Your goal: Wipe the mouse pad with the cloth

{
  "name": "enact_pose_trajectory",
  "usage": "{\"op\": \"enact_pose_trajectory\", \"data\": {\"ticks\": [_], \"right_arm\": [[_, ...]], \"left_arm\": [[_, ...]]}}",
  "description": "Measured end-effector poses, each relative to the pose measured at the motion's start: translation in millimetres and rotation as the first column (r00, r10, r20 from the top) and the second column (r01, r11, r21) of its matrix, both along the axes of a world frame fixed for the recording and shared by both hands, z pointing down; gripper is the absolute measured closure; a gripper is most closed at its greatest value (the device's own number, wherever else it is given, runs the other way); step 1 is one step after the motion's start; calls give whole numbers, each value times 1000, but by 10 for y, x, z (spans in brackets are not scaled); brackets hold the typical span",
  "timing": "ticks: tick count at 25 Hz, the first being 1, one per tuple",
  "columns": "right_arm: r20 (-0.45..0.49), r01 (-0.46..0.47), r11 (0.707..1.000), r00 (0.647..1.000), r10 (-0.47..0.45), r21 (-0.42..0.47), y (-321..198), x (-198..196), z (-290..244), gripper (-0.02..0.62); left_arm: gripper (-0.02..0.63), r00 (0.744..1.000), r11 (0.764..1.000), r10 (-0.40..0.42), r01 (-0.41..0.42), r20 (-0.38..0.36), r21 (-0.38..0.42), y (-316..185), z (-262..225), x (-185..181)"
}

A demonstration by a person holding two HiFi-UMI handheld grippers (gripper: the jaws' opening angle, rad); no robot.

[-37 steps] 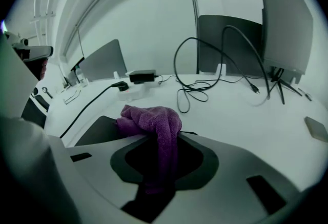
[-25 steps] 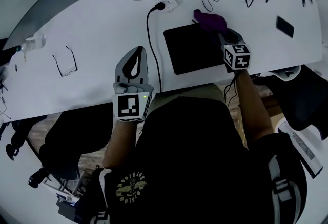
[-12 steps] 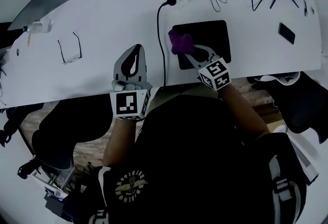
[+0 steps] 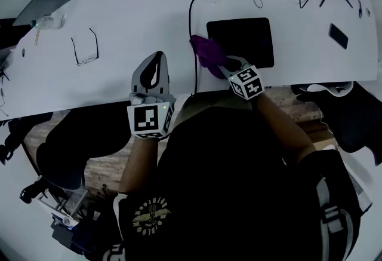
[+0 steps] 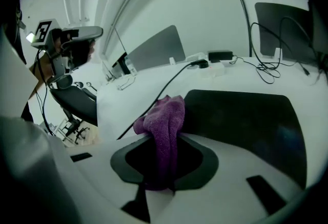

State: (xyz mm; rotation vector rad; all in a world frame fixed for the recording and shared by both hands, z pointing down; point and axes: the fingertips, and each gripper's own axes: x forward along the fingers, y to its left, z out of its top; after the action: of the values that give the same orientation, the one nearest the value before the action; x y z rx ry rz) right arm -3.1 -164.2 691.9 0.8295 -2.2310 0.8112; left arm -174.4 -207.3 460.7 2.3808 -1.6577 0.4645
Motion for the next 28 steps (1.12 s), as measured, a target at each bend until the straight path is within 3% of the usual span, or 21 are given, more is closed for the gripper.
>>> {"op": "enact_pose_trajectory", "data": {"ticks": [15, 28], "right_arm": [[-147, -203, 978, 967, 206, 37, -134, 1202, 112, 505], [-278, -347, 934, 892, 356, 83, -189, 2230, 143, 505]], "left_arm": [[604, 996, 996, 86, -87, 26, 23, -135, -136, 324], [604, 998, 995, 35, -40, 46, 96, -325, -517, 217]]}}
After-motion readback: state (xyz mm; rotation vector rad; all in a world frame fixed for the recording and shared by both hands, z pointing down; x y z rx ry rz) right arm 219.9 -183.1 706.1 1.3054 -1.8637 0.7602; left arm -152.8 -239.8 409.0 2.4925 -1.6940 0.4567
